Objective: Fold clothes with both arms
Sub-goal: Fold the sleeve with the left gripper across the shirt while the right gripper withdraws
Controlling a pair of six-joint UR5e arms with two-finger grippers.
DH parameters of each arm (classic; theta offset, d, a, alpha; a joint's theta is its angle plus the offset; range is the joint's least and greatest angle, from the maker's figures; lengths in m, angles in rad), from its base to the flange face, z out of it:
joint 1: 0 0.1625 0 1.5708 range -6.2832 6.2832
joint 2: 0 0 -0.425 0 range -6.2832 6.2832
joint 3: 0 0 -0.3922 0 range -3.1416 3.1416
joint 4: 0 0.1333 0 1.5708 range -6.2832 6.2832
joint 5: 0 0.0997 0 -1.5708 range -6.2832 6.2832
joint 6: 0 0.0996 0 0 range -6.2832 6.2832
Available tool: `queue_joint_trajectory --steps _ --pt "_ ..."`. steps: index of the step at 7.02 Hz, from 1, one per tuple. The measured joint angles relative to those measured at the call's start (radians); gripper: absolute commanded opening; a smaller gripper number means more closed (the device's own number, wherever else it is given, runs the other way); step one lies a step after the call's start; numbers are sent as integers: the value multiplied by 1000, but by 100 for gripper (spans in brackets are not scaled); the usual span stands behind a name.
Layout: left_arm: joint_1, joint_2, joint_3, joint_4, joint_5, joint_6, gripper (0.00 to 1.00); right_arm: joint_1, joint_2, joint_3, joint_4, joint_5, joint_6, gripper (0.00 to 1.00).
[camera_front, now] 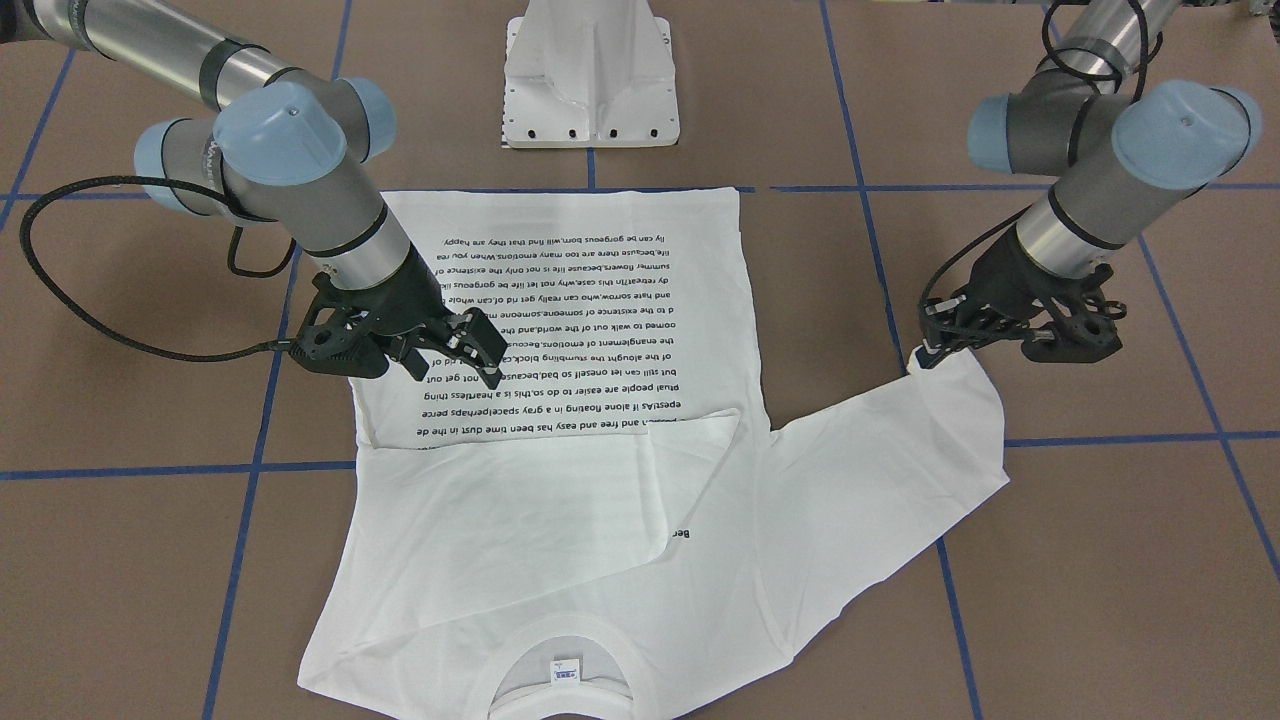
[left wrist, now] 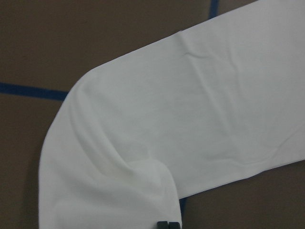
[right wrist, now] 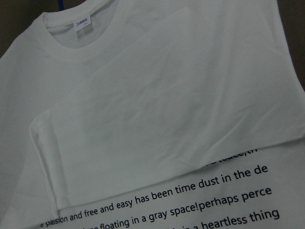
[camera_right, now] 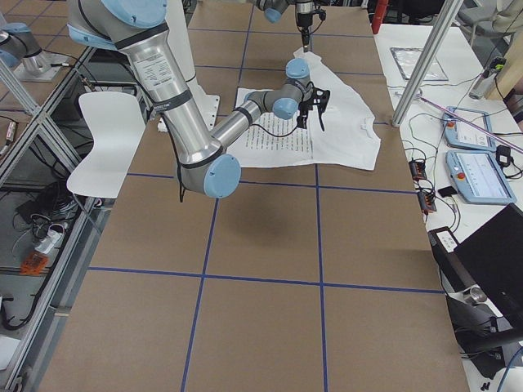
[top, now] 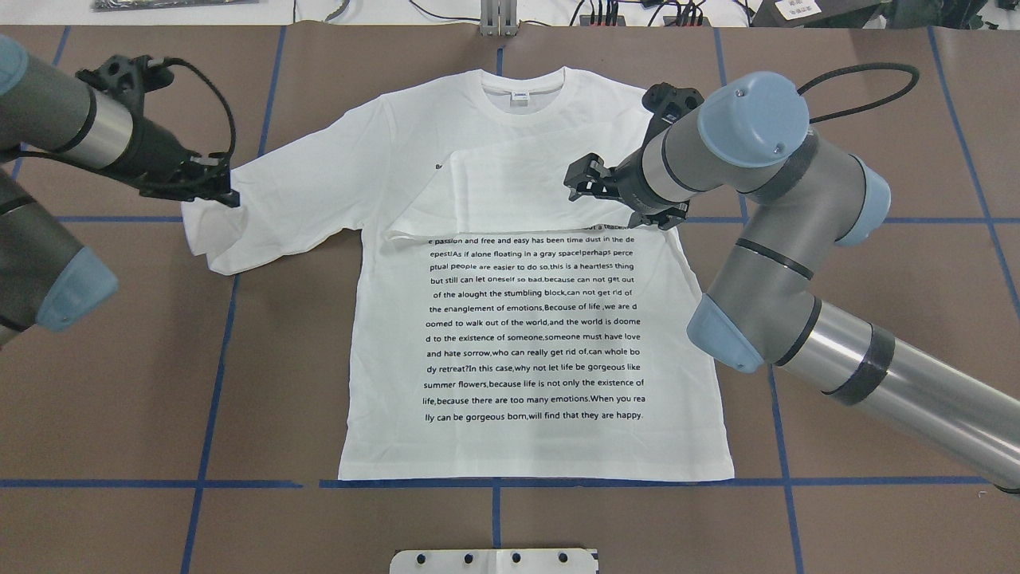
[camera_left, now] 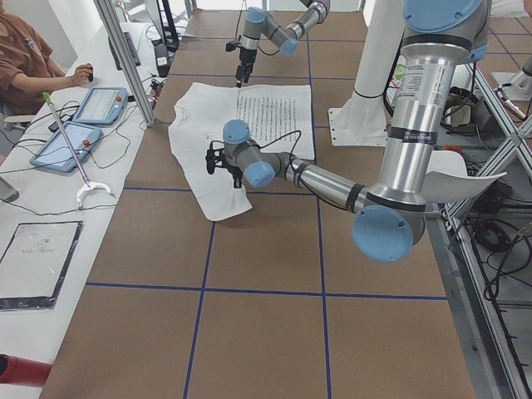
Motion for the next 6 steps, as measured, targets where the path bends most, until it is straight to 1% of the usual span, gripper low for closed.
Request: queue_joint_trajectory --steps 1,3,4,6 --pt "24 -102 12 2 38 -21 0 7 -21 13 1 2 -21 99" --pt "122 -264 60 -20 175 -53 0 29 -62 33 2 8 -67 99" --pt "173 -354 138 -70 260 -121 0 42 -81 37 3 10 -82 99" --pt "263 -563 375 -167 409 -265 0 67 -135 59 4 10 -119 100"
